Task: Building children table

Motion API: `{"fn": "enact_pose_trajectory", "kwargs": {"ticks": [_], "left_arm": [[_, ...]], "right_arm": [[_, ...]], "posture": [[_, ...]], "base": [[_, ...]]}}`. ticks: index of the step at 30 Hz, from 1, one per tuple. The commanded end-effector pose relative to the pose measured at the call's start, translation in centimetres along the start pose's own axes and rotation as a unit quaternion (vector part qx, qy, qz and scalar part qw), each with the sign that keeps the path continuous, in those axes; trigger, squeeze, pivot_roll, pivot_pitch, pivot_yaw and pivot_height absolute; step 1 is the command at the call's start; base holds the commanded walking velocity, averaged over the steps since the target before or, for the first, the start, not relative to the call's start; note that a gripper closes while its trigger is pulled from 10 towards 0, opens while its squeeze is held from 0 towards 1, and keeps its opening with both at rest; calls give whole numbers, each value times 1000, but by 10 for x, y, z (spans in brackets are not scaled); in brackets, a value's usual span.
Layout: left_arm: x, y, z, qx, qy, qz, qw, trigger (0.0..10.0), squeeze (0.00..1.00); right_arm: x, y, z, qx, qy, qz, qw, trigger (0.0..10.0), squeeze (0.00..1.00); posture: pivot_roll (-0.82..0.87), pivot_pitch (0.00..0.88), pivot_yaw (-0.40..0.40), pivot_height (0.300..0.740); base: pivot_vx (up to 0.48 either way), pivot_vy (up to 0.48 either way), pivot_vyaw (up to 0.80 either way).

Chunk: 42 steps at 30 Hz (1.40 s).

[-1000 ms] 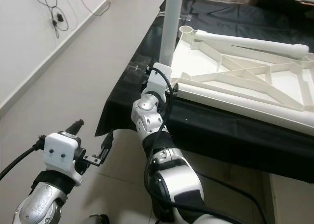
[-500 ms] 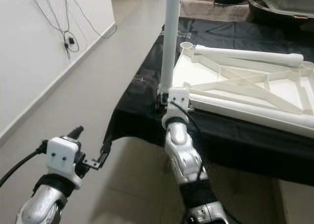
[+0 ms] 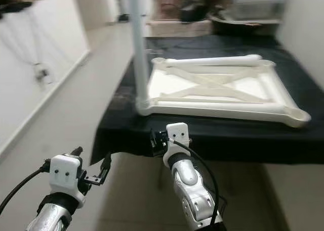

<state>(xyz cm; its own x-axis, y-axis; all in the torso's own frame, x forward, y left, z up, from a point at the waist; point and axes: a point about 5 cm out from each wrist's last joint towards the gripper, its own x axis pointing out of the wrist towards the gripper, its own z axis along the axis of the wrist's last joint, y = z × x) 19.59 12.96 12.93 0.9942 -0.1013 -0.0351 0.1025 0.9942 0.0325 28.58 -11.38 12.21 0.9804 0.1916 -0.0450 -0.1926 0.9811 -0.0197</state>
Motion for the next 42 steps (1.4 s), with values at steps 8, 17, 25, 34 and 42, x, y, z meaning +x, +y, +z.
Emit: {"fn": "enact_pose_trajectory", "kwargs": {"ticks": [8, 17, 25, 34, 42], "left_arm": [[-1, 10, -6, 13, 6, 39, 999, 10000, 0], [3, 47, 23, 54, -52, 173, 982, 10000, 0], [-2, 77, 35, 73, -72, 256, 961, 10000, 0], [-6, 87, 41, 89, -78, 288, 950, 10000, 0], [-16, 112, 53, 106, -90, 361, 922, 10000, 0]], "right_arm": [[-2, 6, -3, -5, 6, 28, 1000, 10000, 0], [17, -19, 15, -11, -30, -16, 999, 10000, 0], [33, -45, 29, -7, -41, -76, 996, 10000, 0], [34, -48, 31, -2, -48, -88, 995, 10000, 0], [40, -47, 33, 9, -55, -101, 993, 10000, 0]], "posture": [[7, 3, 21, 740], [-15, 3, -11, 740], [-41, 12, 6, 740], [-29, 12, 8, 740], [22, 11, 4, 740]], "base": [[0, 0, -359], [0, 0, 0], [0, 0, -125], [0, 0, 0], [0, 0, -300]]}}
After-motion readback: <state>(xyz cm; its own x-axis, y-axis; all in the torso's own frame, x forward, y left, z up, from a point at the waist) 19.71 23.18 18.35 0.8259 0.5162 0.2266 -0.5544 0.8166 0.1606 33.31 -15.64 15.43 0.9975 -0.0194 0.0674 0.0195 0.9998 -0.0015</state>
